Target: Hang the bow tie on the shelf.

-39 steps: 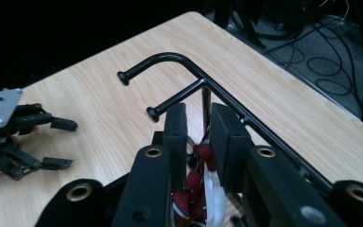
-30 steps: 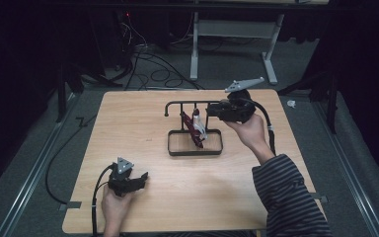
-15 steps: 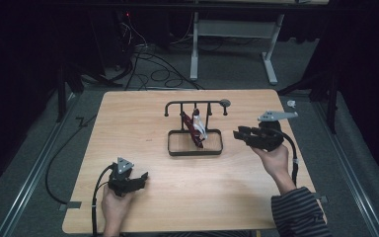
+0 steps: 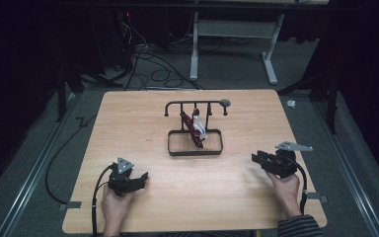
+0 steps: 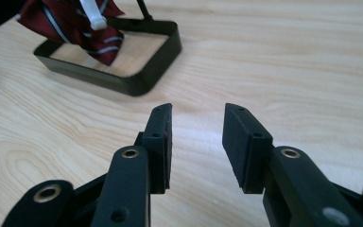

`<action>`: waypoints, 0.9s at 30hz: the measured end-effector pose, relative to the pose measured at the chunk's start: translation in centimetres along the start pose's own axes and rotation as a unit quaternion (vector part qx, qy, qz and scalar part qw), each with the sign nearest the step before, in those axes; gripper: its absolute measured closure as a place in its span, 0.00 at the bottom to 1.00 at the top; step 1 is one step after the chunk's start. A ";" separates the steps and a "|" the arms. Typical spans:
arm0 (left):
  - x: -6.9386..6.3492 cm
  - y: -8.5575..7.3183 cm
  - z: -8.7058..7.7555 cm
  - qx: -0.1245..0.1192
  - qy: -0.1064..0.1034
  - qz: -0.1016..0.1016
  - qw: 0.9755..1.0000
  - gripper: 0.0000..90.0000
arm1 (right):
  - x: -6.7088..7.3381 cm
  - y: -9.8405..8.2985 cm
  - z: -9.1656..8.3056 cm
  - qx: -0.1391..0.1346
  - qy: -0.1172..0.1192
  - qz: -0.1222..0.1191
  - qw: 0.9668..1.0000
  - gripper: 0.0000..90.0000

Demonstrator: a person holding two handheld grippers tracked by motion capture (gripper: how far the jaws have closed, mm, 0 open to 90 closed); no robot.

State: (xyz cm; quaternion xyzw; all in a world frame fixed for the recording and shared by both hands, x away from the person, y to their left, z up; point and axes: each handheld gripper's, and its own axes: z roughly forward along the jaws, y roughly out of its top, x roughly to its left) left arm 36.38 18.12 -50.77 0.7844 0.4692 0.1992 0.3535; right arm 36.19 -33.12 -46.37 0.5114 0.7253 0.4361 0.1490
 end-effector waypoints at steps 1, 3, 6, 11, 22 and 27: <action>0.0 0.0 0.0 0.000 -0.001 0.000 1.000 0.29 | -0.1 -0.3 0.0 0.001 -0.005 -0.001 1.000 0.72; 0.0 0.0 0.0 0.000 -0.001 0.000 1.000 0.29 | -0.2 -0.7 0.0 0.001 -0.009 0.000 1.000 0.71; 0.0 0.0 0.0 0.000 -0.001 0.000 1.000 0.29 | -0.3 -1.1 0.1 0.003 -0.016 -0.003 1.000 0.71; 0.0 0.0 0.0 0.000 0.000 0.000 1.000 0.29 | -0.1 -2.0 0.4 0.015 -0.044 -0.018 0.999 0.69; 0.0 0.0 0.0 0.000 -0.001 0.000 1.000 0.29 | 0.1 -3.0 1.6 0.038 -0.081 -0.046 0.995 0.59; 0.0 0.0 0.0 0.000 0.000 0.000 1.000 0.29 | 0.7 -3.4 2.1 0.054 -0.099 -0.081 0.990 0.53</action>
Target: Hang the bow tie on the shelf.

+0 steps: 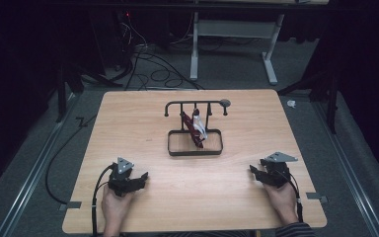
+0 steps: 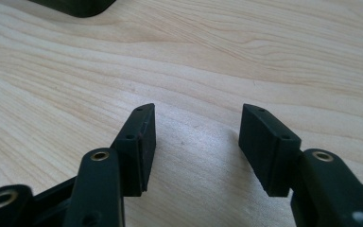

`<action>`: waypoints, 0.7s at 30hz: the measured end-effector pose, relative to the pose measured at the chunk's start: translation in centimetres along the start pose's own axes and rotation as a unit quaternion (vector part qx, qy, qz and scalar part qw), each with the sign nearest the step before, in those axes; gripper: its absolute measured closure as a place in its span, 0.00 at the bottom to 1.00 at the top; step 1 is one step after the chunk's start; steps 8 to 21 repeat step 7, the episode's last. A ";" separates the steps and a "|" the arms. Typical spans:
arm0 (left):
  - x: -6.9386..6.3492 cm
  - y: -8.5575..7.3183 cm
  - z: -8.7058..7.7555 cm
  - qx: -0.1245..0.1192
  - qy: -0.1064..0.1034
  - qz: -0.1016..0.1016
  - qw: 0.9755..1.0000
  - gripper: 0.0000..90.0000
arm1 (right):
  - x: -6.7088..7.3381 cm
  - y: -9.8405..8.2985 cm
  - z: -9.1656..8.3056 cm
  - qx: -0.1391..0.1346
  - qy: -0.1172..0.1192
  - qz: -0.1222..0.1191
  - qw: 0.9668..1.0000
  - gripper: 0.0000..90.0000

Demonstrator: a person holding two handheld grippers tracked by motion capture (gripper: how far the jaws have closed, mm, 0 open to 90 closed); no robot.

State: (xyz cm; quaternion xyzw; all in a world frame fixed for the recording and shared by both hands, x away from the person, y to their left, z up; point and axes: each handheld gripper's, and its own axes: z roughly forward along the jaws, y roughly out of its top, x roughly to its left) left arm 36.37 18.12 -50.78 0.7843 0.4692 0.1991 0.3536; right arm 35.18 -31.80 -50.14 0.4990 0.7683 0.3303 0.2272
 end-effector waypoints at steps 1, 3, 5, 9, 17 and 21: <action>0.0 0.0 0.0 0.000 0.000 0.000 1.000 0.29 | 0.0 0.0 0.0 0.002 0.004 0.004 1.000 0.52; 0.0 0.0 0.0 0.000 0.000 0.000 1.000 0.29 | 0.0 0.0 0.0 0.001 0.003 0.004 1.000 0.52; 0.0 0.0 0.0 0.000 0.000 0.000 1.000 0.29 | 0.0 0.0 0.0 0.001 0.002 0.003 1.000 0.52; 0.0 0.0 0.0 0.000 0.000 0.000 1.000 0.29 | 0.0 0.0 0.0 0.001 0.002 0.004 1.000 0.52; 0.0 0.0 0.0 0.000 0.000 0.000 1.000 0.29 | 0.0 0.0 0.0 0.001 0.002 0.004 1.000 0.52; 0.0 0.0 0.0 0.000 0.000 0.000 1.000 0.29 | 0.0 0.0 0.0 0.001 0.002 0.004 1.000 0.52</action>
